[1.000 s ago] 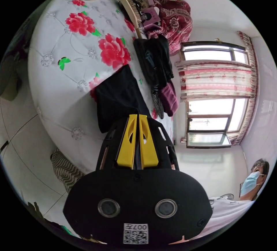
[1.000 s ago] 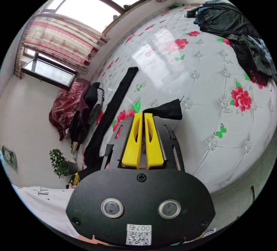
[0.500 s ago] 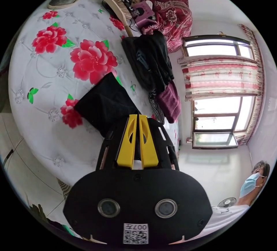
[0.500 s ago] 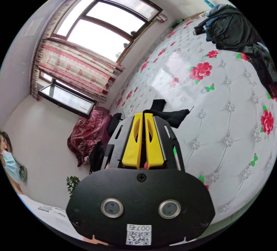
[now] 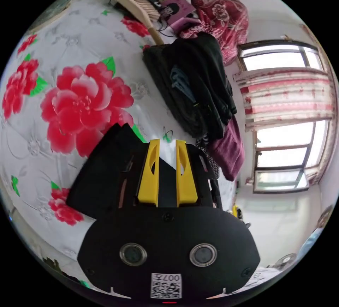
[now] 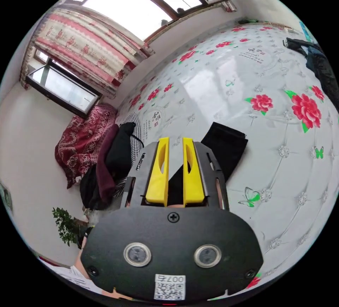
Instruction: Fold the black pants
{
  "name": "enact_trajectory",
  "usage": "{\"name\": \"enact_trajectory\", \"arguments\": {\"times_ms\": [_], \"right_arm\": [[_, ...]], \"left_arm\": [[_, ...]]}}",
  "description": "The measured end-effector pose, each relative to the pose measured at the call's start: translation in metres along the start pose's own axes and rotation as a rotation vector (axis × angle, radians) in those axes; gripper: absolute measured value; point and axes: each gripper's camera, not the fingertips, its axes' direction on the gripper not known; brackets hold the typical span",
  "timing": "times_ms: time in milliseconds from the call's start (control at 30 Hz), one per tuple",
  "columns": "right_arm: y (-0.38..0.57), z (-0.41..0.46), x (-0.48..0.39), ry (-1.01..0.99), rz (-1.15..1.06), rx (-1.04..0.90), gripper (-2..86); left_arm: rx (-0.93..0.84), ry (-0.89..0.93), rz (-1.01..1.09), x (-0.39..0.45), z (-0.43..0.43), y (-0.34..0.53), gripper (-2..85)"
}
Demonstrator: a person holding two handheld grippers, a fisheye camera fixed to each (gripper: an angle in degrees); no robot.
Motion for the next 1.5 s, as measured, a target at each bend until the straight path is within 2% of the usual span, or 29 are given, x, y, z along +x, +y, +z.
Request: {"name": "enact_trajectory", "arguments": {"times_ms": [167,233,300,400,500,600,700,800,933,1067,1267,1500], "right_arm": [[0.089,0.041,-0.078,-0.158,-0.362,-0.235,5.4],[0.151,0.070,-0.114,-0.253,-0.480,-0.439,5.6],[0.198,0.092,-0.137,-0.303,-0.547,-0.582,5.7],[0.261,0.131,-0.166,-0.368,-0.592,-0.787,6.0],[0.303,0.163,-0.195,-0.374,-0.681,-0.880,6.7],[0.327,0.188,-0.226,-0.343,-0.821,-0.881,7.6],[0.331,0.201,-0.251,-0.249,-0.908,-0.738,8.0],[0.332,0.207,-0.272,-0.244,-0.940,-0.650,7.9],[0.349,0.230,-0.287,-0.163,-1.020,-0.663,6.8],[0.349,0.234,-0.301,-0.128,-1.042,-0.660,5.3],[0.344,0.213,-0.286,-0.153,-1.028,-0.546,5.6],[0.334,0.269,-0.293,-0.264,-0.918,-0.764,7.8]], "left_arm": [[-0.045,-0.162,0.142,0.002,0.000,0.048,5.5],[-0.067,-0.241,0.190,0.003,0.006,0.070,5.3],[-0.091,-0.354,0.258,0.007,0.019,0.094,4.9],[-0.147,-0.425,0.297,0.008,0.044,0.109,4.8],[-0.184,-0.458,0.317,0.010,0.070,0.114,4.8],[-0.203,-0.488,0.366,0.018,0.086,0.119,4.6],[-0.201,-0.490,0.377,0.022,0.096,0.127,4.3],[-0.197,-0.500,0.383,0.026,0.106,0.134,4.1],[-0.197,-0.532,0.400,0.033,0.120,0.142,3.7],[-0.204,-0.545,0.414,0.039,0.133,0.148,3.5],[-0.204,-0.520,0.388,0.039,0.147,0.153,3.0],[-0.200,-0.542,0.372,0.045,0.166,0.162,2.2]]}}
